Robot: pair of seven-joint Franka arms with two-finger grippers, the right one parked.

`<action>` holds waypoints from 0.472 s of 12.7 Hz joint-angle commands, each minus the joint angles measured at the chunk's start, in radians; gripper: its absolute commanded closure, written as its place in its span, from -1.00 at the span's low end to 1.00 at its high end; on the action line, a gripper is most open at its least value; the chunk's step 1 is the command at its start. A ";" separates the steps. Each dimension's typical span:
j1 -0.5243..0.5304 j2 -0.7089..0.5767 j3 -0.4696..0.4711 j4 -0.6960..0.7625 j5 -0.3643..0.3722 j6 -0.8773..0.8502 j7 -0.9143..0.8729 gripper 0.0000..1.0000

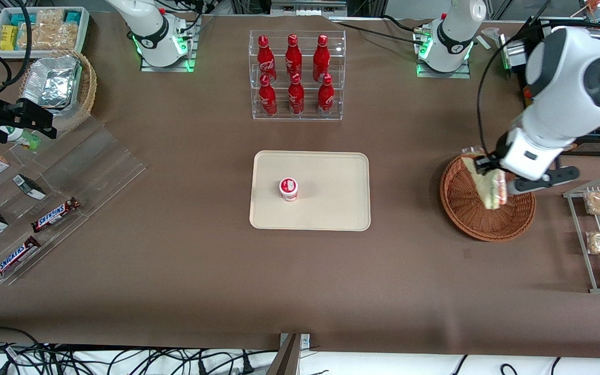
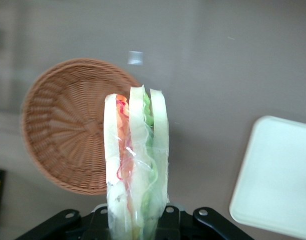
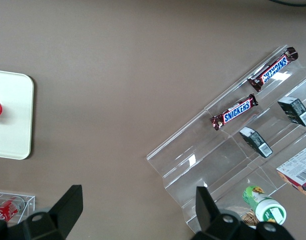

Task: Place sandwich from basket to tray
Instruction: 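Lift the sandwich out of the basket with the left gripper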

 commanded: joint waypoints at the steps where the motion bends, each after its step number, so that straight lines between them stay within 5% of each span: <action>1: 0.003 0.015 -0.088 0.047 -0.038 -0.024 0.044 1.00; 6: 0.000 0.063 -0.240 0.047 -0.038 0.022 0.015 1.00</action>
